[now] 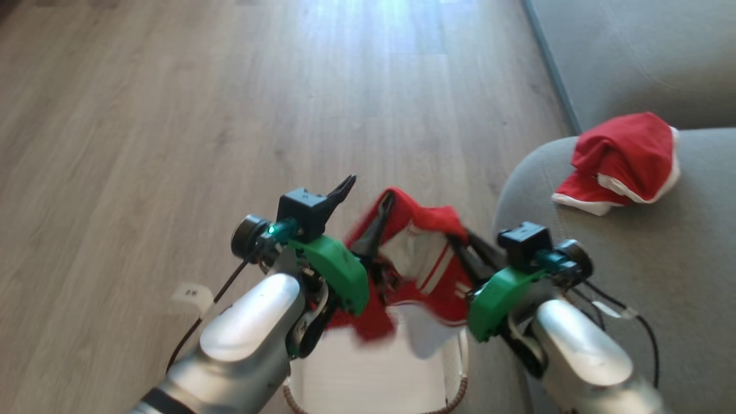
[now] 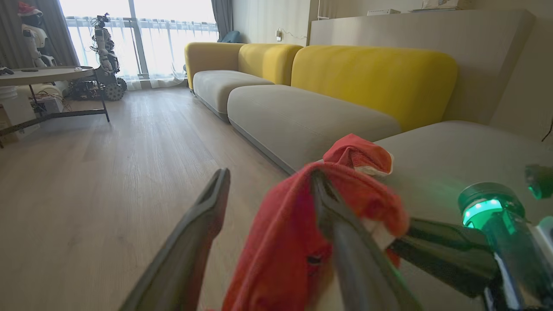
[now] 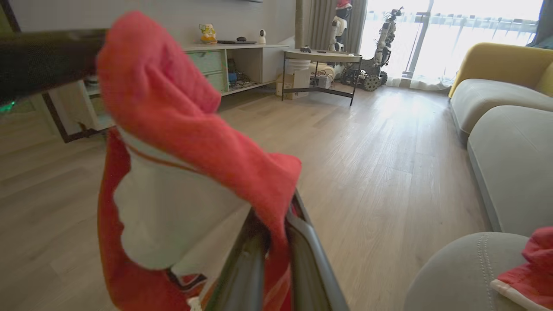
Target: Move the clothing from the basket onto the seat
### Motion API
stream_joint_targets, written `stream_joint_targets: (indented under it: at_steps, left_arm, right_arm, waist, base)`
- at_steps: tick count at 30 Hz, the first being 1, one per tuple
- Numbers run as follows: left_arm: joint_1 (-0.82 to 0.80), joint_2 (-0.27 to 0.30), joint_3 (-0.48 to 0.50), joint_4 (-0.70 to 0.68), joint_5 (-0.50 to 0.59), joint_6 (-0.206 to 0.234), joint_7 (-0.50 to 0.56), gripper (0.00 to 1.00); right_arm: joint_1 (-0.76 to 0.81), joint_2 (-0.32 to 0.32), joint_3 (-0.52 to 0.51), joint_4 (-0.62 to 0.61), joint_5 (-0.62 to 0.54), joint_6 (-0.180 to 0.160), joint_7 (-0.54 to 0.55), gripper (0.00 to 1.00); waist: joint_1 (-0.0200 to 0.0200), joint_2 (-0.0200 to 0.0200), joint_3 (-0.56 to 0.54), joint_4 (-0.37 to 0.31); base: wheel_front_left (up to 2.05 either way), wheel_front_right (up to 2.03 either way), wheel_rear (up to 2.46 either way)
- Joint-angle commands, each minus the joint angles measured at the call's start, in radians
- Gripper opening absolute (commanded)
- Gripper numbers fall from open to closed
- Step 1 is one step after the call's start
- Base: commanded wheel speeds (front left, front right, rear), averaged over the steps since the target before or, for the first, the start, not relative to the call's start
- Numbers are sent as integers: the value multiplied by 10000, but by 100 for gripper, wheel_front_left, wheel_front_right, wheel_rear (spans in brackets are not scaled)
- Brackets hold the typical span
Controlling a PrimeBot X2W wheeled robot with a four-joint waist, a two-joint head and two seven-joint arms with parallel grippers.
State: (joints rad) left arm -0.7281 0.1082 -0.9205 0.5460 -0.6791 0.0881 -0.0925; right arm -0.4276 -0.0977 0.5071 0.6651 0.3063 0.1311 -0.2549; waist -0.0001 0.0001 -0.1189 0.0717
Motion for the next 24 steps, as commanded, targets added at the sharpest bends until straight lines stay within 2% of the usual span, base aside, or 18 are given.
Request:
stream_joint_targets:
  at_steps: [1,6,15,24]
  left_arm:
    - [-307,200,382,-125,-90,-12,-168,100]
    - [-77,209,345,71,-152,-63,-359,100]
    - [526,-31,136,332,-312,-162,-801,100]
    - [725,-290,-46,408,-366,-155,-1107,100]
  right_arm:
    - [-290,-101,-158,-475,-117,-4,-69,0]
    - [-246,-409,-583,-799,-248,-4,-69,0]
    - [56,-1134,-1358,-1471,-559,-4,-69,0]
    - [-39,-1555,-1467,-1978,-633,-4,51,0]
  waist:
    - [1,-1,34,-292]
    - [1,-1,67,-748]
    - [1,-1,173,-2298]
    - [1,-1,497,-3853]
  base:
    - [0,0,0]
    - [0,0,0]
    - [0,0,0]
    - [0,0,0]
